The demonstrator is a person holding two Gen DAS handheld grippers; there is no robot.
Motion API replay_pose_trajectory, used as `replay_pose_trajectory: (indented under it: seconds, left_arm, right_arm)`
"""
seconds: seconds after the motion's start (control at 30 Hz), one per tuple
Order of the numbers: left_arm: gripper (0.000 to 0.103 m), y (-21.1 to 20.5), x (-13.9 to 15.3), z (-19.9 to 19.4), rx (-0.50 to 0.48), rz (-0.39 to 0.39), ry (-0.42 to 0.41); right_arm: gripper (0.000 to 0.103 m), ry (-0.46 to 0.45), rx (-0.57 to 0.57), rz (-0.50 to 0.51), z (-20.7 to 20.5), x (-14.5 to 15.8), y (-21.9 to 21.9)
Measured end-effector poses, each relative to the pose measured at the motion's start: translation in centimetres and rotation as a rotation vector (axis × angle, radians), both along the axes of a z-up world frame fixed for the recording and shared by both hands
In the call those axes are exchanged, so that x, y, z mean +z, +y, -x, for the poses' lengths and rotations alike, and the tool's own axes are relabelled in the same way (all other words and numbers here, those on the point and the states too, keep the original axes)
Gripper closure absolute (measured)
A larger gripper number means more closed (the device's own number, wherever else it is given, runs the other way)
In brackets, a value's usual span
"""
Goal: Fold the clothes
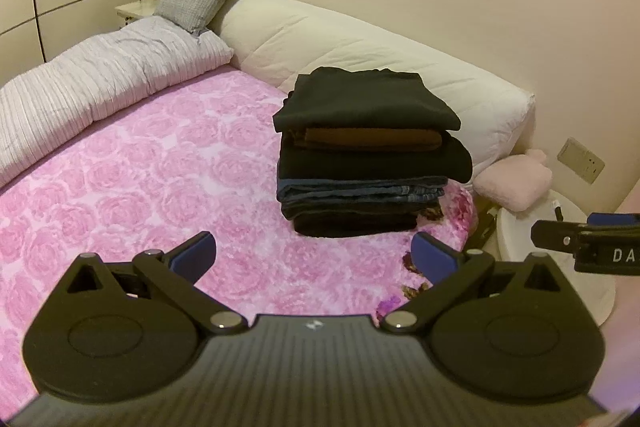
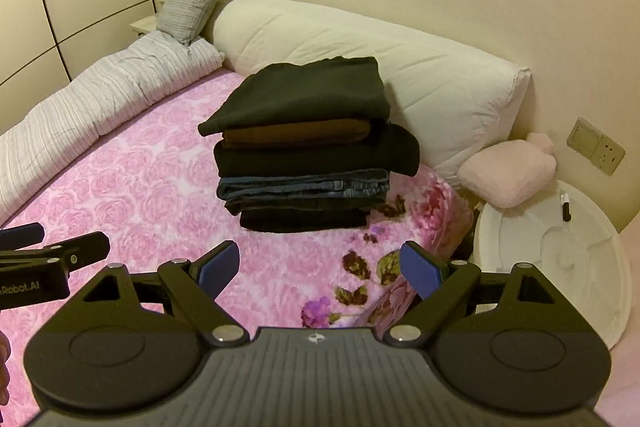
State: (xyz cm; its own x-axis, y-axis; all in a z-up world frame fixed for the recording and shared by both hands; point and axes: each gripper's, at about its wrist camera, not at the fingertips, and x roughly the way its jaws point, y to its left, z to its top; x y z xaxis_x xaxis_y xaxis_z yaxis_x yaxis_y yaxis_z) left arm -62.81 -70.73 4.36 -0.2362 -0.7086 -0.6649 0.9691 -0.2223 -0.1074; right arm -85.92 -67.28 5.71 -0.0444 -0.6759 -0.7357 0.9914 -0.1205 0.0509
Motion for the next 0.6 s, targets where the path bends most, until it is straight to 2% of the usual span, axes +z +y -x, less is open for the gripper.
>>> replay_pose_trajectory:
  seconds: [0.37, 0.6]
  left_arm:
    - [0.001, -0.2, -0.3, 1.1, -0.018, 0.005, -0.008]
    - [0.0, 0.0, -0.1, 1.3, -0.027, 0.033, 0.034]
  right_arm:
    - [0.014, 0.002, -0.007, 0.001, 0.5, 0.0, 0.2]
    - [0.014, 0.008, -0.014, 0.001, 0.8, 0.0, 0.1]
